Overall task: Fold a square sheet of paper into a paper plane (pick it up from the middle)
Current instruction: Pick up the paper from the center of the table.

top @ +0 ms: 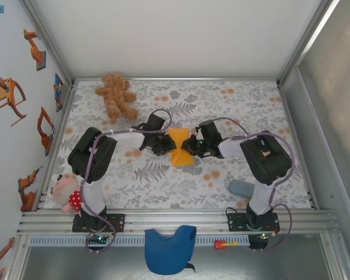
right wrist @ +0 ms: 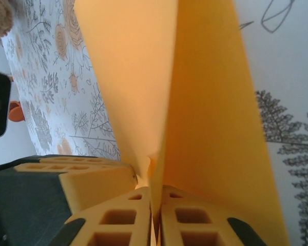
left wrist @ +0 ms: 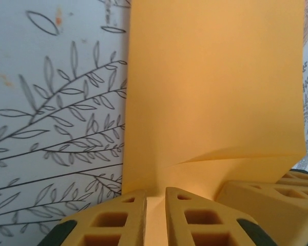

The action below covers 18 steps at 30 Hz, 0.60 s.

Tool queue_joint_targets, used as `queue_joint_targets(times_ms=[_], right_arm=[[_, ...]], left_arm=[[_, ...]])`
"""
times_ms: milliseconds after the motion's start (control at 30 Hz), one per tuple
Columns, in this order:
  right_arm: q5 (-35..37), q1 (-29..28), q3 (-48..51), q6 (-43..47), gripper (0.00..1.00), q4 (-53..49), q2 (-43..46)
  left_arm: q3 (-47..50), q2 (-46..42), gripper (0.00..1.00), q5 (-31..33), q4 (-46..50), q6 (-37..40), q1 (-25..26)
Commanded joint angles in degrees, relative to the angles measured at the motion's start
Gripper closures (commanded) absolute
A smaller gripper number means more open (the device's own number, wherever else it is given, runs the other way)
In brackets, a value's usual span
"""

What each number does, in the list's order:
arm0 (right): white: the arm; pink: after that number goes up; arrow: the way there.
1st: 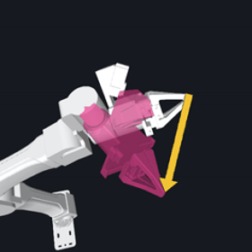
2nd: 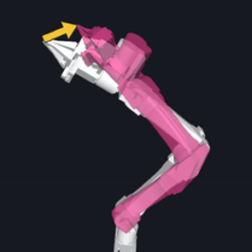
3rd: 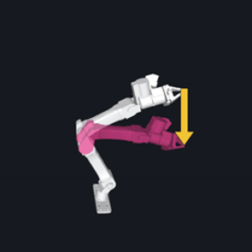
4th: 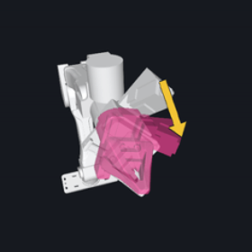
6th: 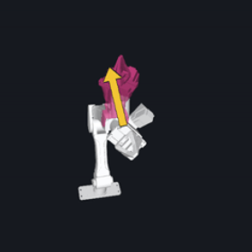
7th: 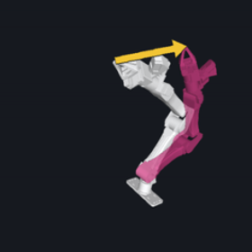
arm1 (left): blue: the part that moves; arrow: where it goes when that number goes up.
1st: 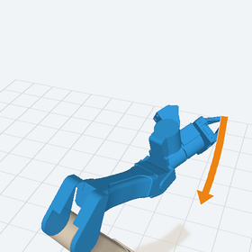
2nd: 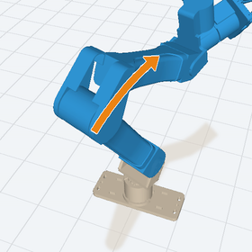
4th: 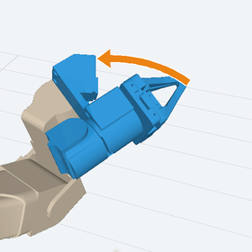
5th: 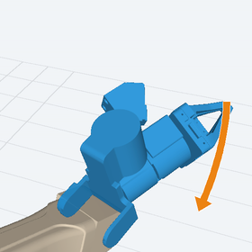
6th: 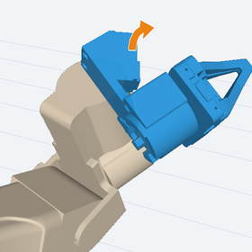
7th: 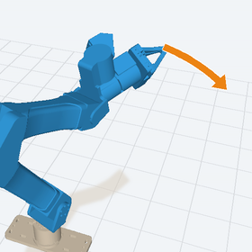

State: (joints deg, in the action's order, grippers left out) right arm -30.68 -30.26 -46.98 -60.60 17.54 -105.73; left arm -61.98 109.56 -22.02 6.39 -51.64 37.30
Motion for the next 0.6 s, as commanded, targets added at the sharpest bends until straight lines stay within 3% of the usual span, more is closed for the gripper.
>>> queue_joint_targets(times_ms=[0,133,433,567], right_arm=[[0.2,-0.5,0.3,0.8,0.92,3.3,-0.5],[1.0,-0.5,0.2,2.6,0.96,4.5,2.5],[-2.4,-0.4,-1.3,5.6,1.0,5.9,11.1],[-6.0,-0.3,-2.7,5.3,1.0,5.8,13.9]], left_arm=[[1.8,-4.4,0.78,1.9,-1.0,-0.9,-0.8],[4.7,-10.7,0.67,4.3,-1.2,-1.2,-1.6],[9.1,-25.0,0.18,6.3,-5.0,-5.7,-2.6],[13.2,-30.9,0.07,4.4,-9.8,-7.6,-3.3]])
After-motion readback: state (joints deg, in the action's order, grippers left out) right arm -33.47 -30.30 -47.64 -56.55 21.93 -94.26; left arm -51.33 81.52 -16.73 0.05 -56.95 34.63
